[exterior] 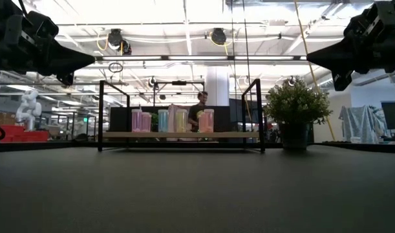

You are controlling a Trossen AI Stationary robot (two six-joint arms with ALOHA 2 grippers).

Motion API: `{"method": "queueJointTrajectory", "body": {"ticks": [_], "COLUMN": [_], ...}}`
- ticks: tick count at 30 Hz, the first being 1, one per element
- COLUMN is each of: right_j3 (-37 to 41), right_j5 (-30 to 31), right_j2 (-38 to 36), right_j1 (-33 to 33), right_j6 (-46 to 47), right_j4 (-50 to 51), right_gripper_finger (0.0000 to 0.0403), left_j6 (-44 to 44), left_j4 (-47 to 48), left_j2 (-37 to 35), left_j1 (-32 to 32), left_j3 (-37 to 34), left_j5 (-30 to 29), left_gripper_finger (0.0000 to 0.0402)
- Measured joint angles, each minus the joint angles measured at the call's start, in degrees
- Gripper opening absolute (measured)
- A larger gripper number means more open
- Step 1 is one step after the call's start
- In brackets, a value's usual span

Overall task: Pick and place medicine bottles onto shelf by color
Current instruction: Return to Home Position

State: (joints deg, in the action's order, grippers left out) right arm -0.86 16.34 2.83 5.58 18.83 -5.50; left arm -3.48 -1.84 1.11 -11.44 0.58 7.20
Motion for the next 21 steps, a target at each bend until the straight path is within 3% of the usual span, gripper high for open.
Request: {"method": "queueJointTrajectory", "body": {"ticks": [21], "right_j3": [0.02], "right_j5": [0.01], "right_j2": [0.00], "right_j1": [0.00], "right_j6": [0.00], "right_j4": [-0.21], "right_gripper_finger": [0.0000], "left_j6": [0.04], "left_j4": [0.00], "left_j2": [0.02], "left_j1": [0.00], "left_j3": [0.00], "left_j5": [-0.15], "left_gripper_finger": [0.0031]}}
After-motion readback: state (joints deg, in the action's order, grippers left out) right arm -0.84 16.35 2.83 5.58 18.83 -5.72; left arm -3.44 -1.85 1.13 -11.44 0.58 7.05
